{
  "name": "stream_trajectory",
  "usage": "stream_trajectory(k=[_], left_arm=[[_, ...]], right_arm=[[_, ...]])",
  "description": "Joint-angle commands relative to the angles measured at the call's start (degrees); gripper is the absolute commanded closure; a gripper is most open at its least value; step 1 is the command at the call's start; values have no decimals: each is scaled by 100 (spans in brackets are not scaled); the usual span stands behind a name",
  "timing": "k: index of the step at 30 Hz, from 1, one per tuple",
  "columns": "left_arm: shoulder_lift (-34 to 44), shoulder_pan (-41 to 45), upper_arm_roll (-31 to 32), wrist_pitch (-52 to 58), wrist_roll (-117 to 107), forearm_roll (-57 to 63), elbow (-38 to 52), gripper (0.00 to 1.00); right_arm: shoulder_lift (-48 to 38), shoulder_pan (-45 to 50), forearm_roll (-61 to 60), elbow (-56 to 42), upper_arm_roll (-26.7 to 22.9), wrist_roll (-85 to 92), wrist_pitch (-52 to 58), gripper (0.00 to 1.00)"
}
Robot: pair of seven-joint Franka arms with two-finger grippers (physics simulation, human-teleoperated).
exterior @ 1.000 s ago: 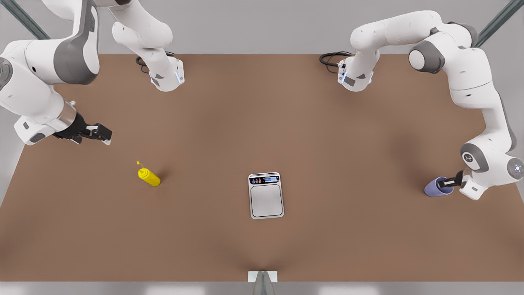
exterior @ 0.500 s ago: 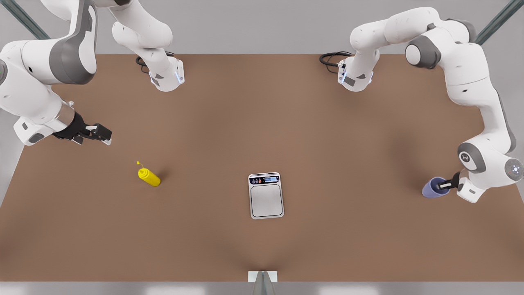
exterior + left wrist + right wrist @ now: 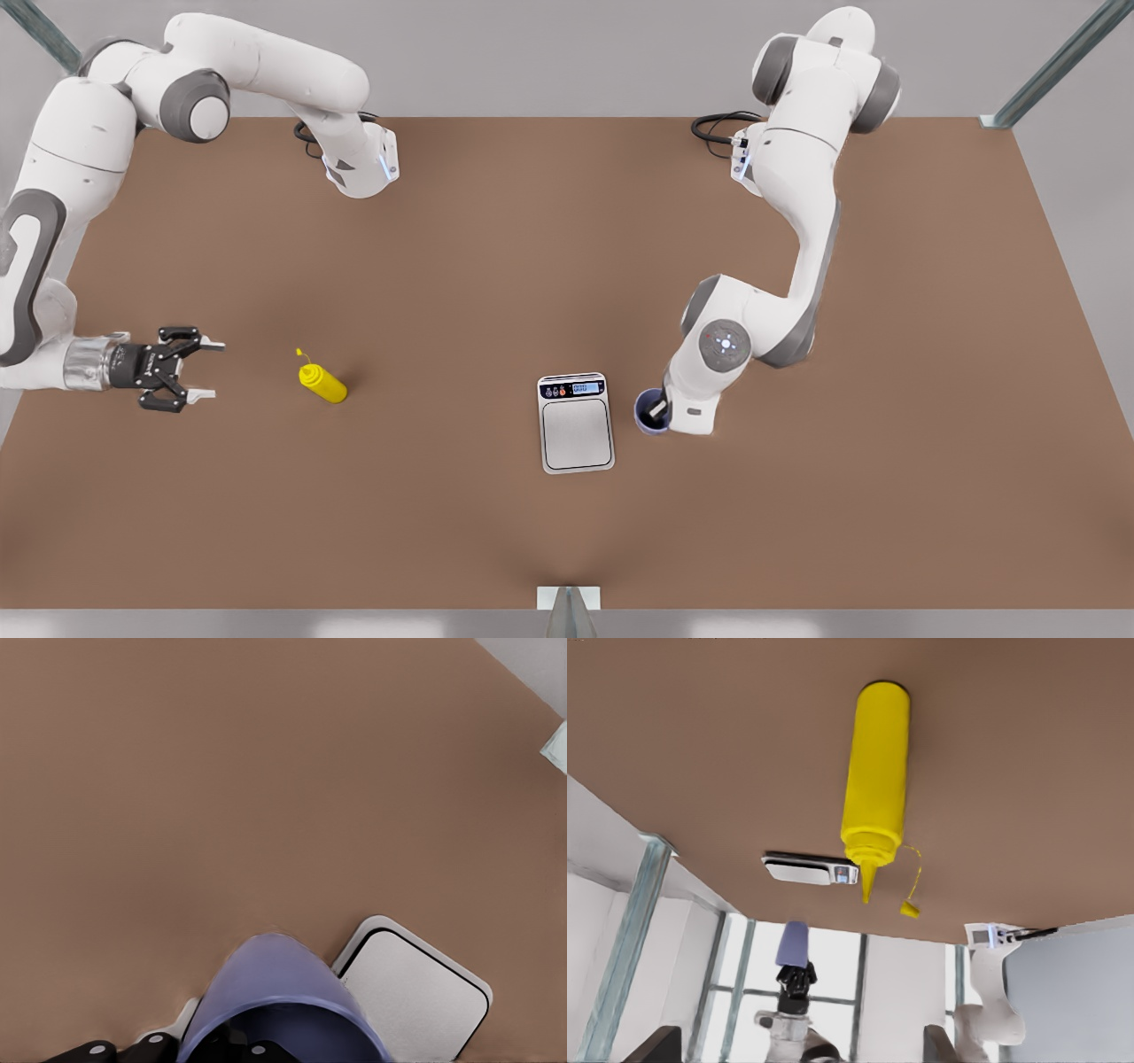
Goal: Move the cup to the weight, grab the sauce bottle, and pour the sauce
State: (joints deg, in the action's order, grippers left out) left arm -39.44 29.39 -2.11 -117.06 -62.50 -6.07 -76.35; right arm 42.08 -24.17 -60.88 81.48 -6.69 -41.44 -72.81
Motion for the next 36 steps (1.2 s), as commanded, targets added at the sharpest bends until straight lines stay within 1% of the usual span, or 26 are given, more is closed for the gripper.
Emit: stream_trajectory(k=[1, 4, 5, 7, 10, 14, 15, 16, 17, 18, 19, 20, 21, 22, 24, 27, 28, 30, 32, 33, 34, 35, 36], left_arm=[[-89, 66, 0, -10, -61, -298, 120, 79], [-643, 453, -9, -36, -254, -413, 972, 79], [-793, 541, -9, -133, -254, -421, 1113, 79], [-995, 690, -9, -476, -254, -421, 1148, 79], [-1250, 761, -18, -546, -184, -413, 1140, 79], [-1373, 761, -9, -678, -202, -404, 1104, 79], [-1390, 761, -9, -687, -210, -413, 1104, 63], [-1391, 761, -9, -687, -210, -413, 1104, 44], [-1391, 761, -9, -696, -219, -413, 1104, 30], [-1399, 761, -9, -696, -228, -413, 1104, 21], [-1391, 752, -9, -696, -228, -421, 1113, 19], [-1399, 752, -9, -704, -228, -421, 1113, 15], [-1399, 752, -9, -696, -237, -421, 1113, 9], [-1373, 743, -9, -678, -246, -421, 1113, 0], [-1224, 699, 0, -573, -246, -439, 1113, 0], [-1048, 682, 0, -388, -246, -483, 1113, 0], [-969, 673, 0, -213, -237, -483, 1113, 0], [-416, 585, -44, 656, -210, -465, 1105, 0], [383, 524, -70, 2448, -219, -439, 1122, 0], [964, 24, -97, 3223, 17, -448, 1122, 0], [1509, -373, -184, 3900, 1763, -360, 1113, 0], [1694, -434, -544, 4156, 3496, -141, 1113, 0], [1773, -434, -931, 4235, 4631, -96, 1113, 0]], right_arm=[[81, 0, -73, 0, 1, -4, 47, 0], [740, -79, -521, -53, 1, 58, 170, 0], [863, -97, -662, -62, 10, 101, 170, 0], [1004, -97, -847, -62, 159, 110, 162, 0], [1092, -88, -829, -27, 502, 101, 188, 0], [1189, -62, -829, 70, 511, 216, 434, 0], [1215, -44, -829, 70, 511, 198, 469, 0], [1250, -35, -829, 88, 511, 207, 478, 0], [1276, -26, -829, 96, 511, 207, 478, 0], [1320, -26, -838, 88, 519, 207, 469, 0], [1320, -26, -838, 88, 511, 207, 443, 0], [1329, -26, -820, 61, 511, 216, 408, 0], [1320, -9, -785, 53, 511, 277, 320, 0], [1312, 0, -742, 44, 511, 277, 170, 0], [1285, 9, -522, 35, 580, 269, 3, 0], [1303, 79, -513, 53, 625, 268, -120, 0], [1312, 96, -513, 53, 634, 268, -163, 0], [1303, 167, -425, 53, 634, 277, -234, 0], [1312, 167, -425, 53, 643, 295, -260, 0], [1303, 167, -425, 61, 686, 295, -252, 0], [1312, 167, -416, 70, 695, 304, -252, 0], [1312, 167, -372, 96, 704, 540, -217, 0], [1312, 167, -337, 123, 713, 655, -208, 0]])
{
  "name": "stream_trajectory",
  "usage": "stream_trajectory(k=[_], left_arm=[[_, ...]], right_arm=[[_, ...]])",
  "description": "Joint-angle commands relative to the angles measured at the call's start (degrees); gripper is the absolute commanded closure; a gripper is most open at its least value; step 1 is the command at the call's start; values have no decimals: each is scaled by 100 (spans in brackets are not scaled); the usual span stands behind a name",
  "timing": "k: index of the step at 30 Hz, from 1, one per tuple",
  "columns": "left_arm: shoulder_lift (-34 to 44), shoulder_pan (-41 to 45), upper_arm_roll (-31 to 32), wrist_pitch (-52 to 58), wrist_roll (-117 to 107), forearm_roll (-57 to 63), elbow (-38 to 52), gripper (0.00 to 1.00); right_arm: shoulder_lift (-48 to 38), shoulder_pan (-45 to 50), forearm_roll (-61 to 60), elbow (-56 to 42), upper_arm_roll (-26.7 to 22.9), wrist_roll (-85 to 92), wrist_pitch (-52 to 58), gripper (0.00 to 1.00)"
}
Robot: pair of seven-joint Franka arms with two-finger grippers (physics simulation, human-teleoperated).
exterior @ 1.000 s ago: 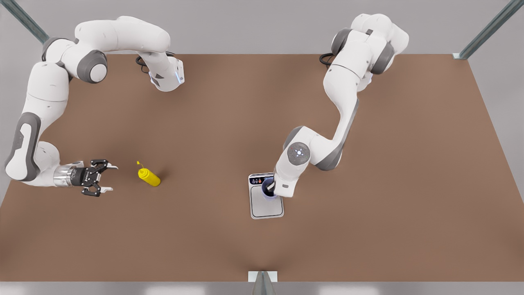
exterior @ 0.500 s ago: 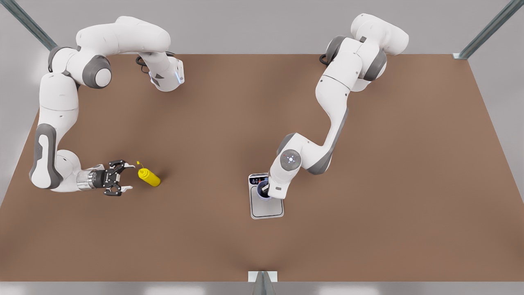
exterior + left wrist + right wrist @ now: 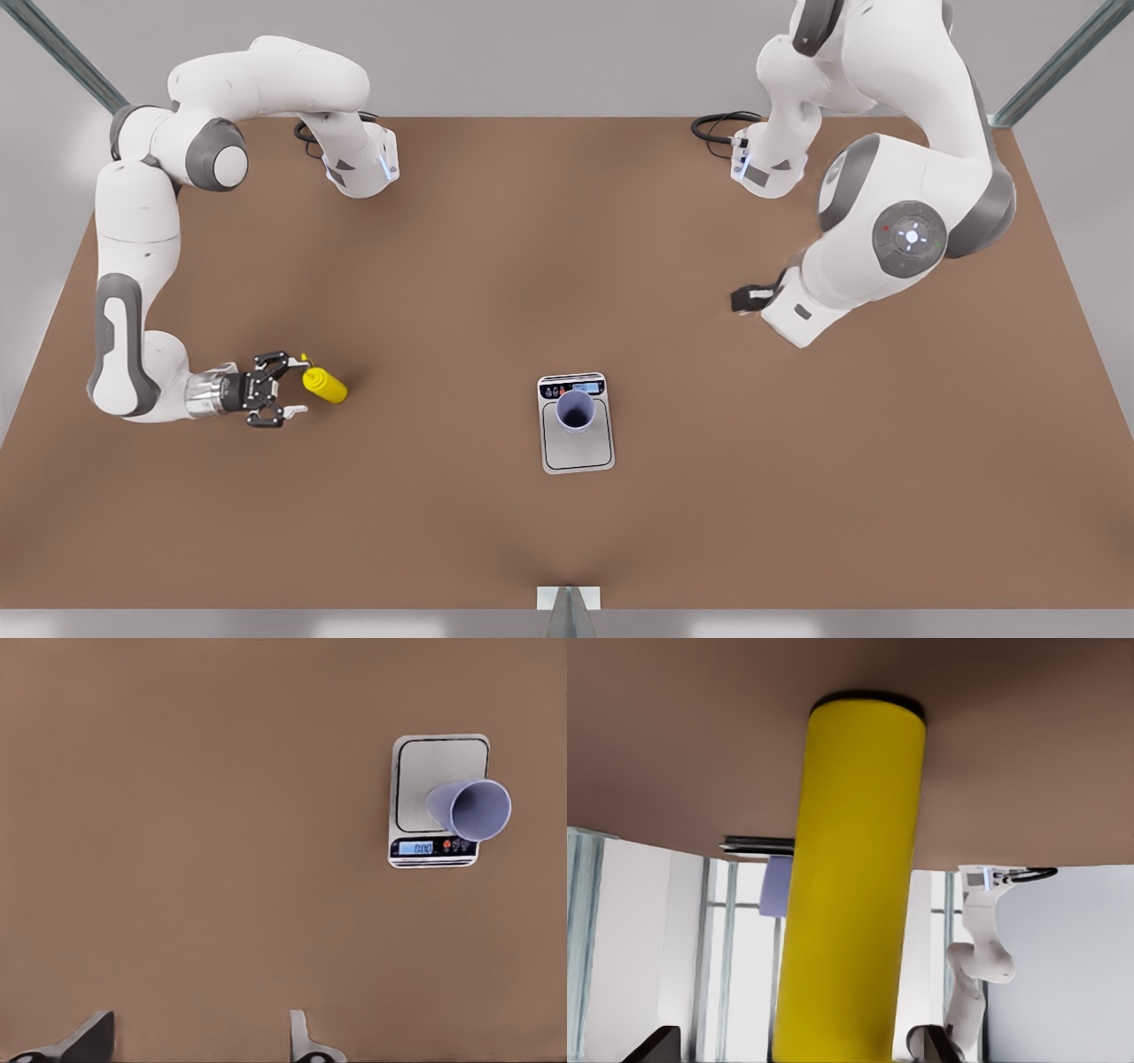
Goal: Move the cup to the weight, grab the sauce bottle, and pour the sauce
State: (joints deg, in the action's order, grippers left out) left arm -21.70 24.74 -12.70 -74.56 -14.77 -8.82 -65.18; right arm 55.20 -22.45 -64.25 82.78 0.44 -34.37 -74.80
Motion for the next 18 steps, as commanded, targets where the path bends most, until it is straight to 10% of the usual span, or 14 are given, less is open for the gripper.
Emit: stream_trajectory(k=[1, 4, 10, 14, 18], left_arm=[[8, 23, -30, 3, 166, 188, -3, 0], [957, -1173, 1552, -577, 1134, 1401, -1339, 0], [896, -1199, 1525, -490, 1187, 1348, -1295, 0], [905, -1199, 1429, -366, 1187, 1339, -1295, 0], [896, -1199, 1429, -331, 1204, 1339, -1295, 0]], right_arm=[[0, 3, 9, 19, 0, 97, 1, 0], [8, 30, 150, 89, 97, 282, 36, 0], [17, 153, 387, 308, 132, 484, -148, 0], [17, 162, 475, 467, 123, 677, -280, 30], [8, 162, 475, 476, 176, 669, -333, 40]])
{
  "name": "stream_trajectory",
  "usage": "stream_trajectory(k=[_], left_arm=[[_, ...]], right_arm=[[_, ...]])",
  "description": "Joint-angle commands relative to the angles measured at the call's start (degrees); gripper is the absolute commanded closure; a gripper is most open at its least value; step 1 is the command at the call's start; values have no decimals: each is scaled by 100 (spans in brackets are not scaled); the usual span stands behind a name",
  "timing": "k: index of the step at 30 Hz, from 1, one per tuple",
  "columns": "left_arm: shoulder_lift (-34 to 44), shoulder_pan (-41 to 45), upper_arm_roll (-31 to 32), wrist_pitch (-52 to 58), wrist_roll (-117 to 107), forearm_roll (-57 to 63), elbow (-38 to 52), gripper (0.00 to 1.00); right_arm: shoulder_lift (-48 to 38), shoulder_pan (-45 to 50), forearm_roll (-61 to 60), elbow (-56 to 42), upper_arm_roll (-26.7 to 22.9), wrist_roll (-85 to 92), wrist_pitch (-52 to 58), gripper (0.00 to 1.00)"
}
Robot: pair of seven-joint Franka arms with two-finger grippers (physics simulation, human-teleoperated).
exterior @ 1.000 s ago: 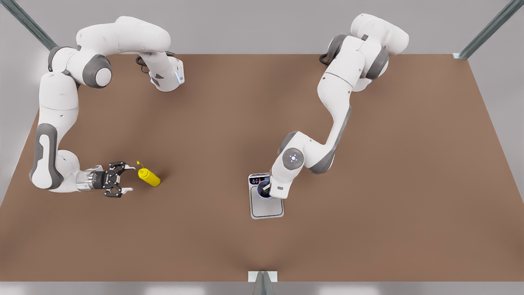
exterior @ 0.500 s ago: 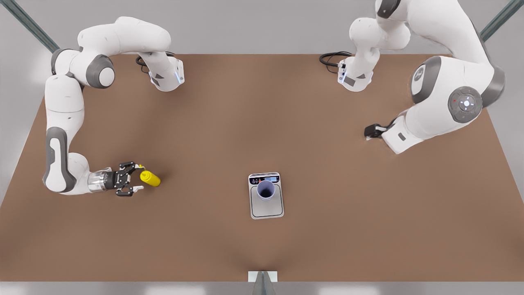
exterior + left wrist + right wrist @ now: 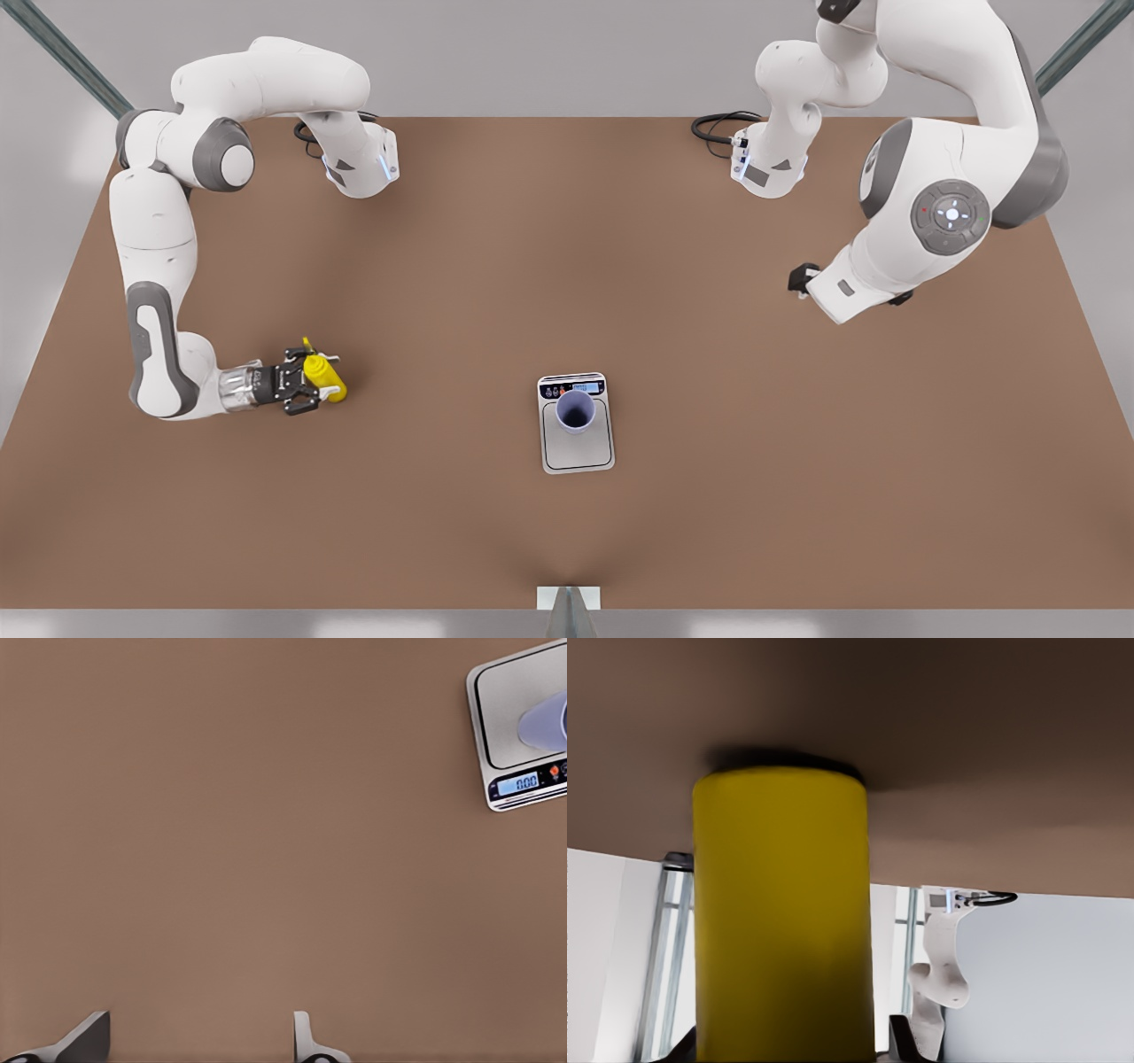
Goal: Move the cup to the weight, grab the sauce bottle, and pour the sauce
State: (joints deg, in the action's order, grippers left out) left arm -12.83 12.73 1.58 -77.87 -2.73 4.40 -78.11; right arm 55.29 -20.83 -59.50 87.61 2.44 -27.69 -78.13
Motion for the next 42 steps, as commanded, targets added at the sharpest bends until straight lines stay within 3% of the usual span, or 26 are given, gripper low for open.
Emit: stream_trajectory(k=[1, 8, 12, 19, 24, 29, 32, 39, 42], left_arm=[[0, 2, 0, -9, 9, 17, -2, 0], [-27, 2, 0, -18, 0, 35, 15, 0], [-88, 2, 0, 9, 9, 35, 24, 0], [-53, -7, -70, 668, 35, 35, 42, 0], [-106, -174, -167, 765, 914, -53, 33, 0], [-115, -174, -158, 721, 809, 9, 42, 0], [-123, -174, -158, 703, 791, 9, 42, 0], [-71, -174, -149, 756, 694, 9, 51, 0], [-79, -174, -149, 765, 703, 9, 51, 0]], right_arm=[[0, 0, 0, 2, 28, 9, -1, 46], [-27, -26, 26, -24, 46, 70, 17, 68], [-439, 0, 35, -191, 19, -289, 17, 68], [-1600, 853, 167, -165, -112, -1705, -598, 66], [-1995, 1898, 220, -384, -560, -2768, -976, 66], [-1741, 2654, 1415, -1694, -482, -4491, -1126, 66], [-1354, 2839, 2531, -2740, 55, -5396, -1064, 66], [-1451, 4034, 4526, -3487, 169, -5379, -1345, 67], [-1222, 4245, 4755, -4005, 116, -5405, -1390, 67]])
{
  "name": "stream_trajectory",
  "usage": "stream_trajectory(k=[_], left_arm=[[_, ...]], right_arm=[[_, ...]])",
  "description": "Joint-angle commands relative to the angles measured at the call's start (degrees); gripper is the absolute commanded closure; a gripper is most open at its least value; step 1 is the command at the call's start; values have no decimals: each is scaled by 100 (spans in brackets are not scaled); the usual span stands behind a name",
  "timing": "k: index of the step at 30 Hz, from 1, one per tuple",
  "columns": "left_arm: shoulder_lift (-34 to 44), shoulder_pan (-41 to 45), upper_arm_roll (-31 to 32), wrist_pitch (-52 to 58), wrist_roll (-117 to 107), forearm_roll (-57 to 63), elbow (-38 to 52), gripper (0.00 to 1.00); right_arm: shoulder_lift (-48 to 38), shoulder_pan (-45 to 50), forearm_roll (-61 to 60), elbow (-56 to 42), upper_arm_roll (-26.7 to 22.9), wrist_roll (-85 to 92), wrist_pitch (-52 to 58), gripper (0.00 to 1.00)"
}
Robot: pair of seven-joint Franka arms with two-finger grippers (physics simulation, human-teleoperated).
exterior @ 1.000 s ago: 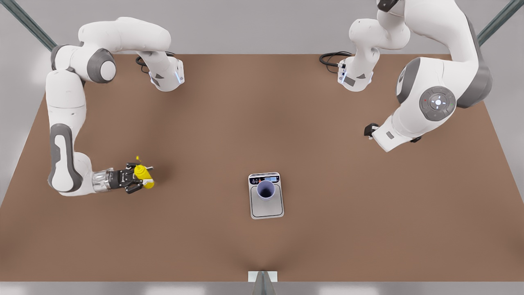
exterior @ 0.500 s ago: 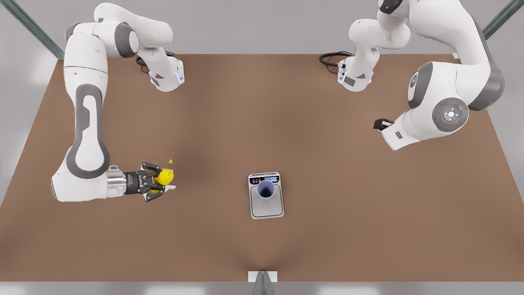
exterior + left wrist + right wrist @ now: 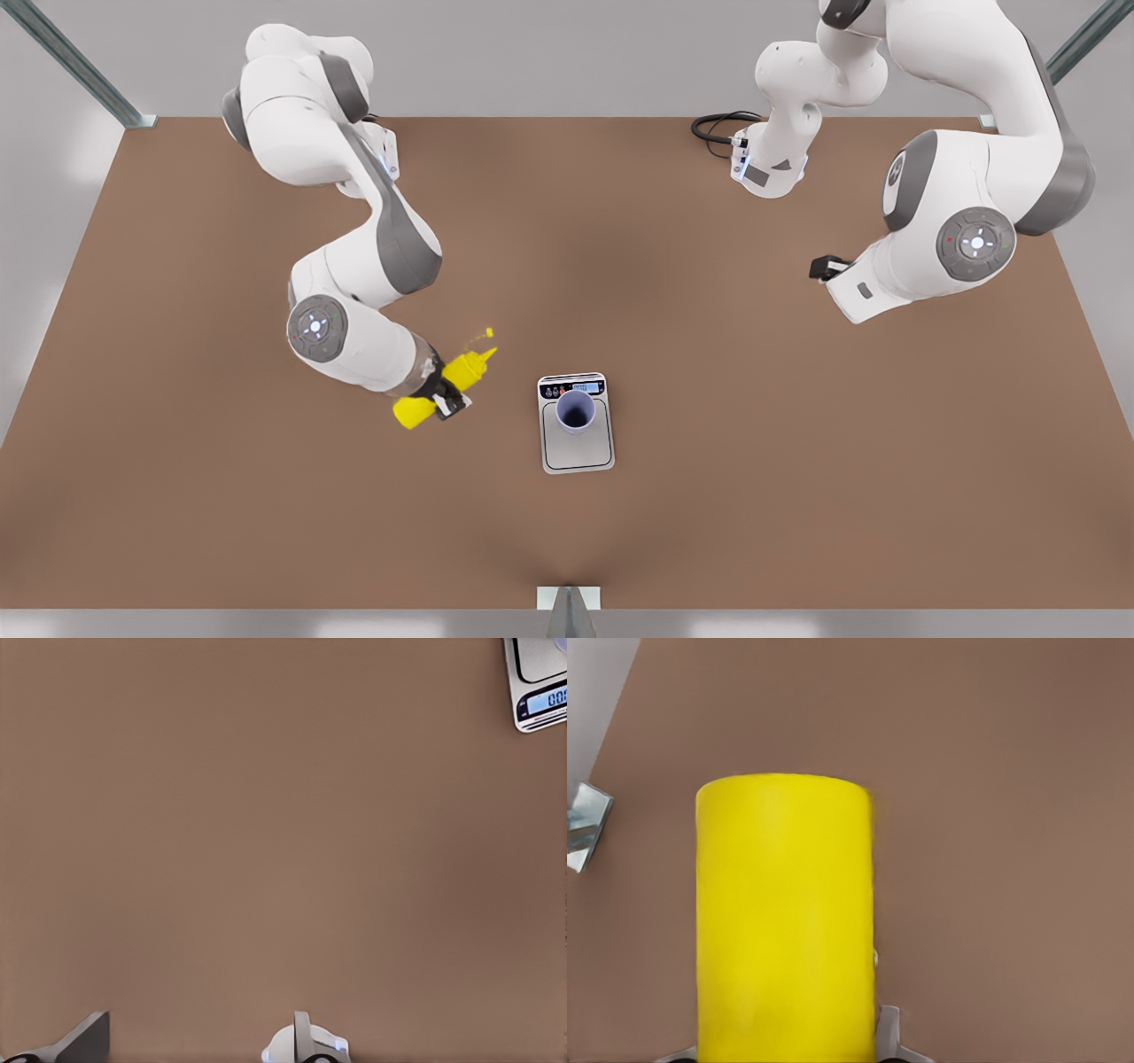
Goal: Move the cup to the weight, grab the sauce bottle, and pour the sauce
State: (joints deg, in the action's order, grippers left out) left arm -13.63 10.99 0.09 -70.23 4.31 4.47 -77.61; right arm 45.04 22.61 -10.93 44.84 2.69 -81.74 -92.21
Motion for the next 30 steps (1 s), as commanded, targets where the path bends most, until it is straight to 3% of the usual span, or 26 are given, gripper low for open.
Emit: stream_trajectory(k=[1, 2, 7, 14, 24, 30], left_arm=[[0, 0, 0, 0, 0, 1, 0, 0], [9, 0, 0, 0, 0, 1, 0, 0], [36, 0, 9, 9, -9, 1, 0, 0], [36, 0, 18, 167, -62, -8, 44, 0], [18, 9, 18, 158, -62, -26, 44, 0], [9, 9, 18, 158, -70, -34, 70, 0]], right_arm=[[110, 68, 38, -168, -31, 0, 11, 67], [365, 270, 73, -450, -251, -9, -226, 67], [813, 647, 776, -722, -251, 9, -1756, 67], [1139, 1281, 2657, -845, -120, 17, -2389, 68], [1095, 1694, 5575, 508, 21, 44, -3189, 72], [893, 1597, 5655, 824, 91, -18, -3303, 72]])
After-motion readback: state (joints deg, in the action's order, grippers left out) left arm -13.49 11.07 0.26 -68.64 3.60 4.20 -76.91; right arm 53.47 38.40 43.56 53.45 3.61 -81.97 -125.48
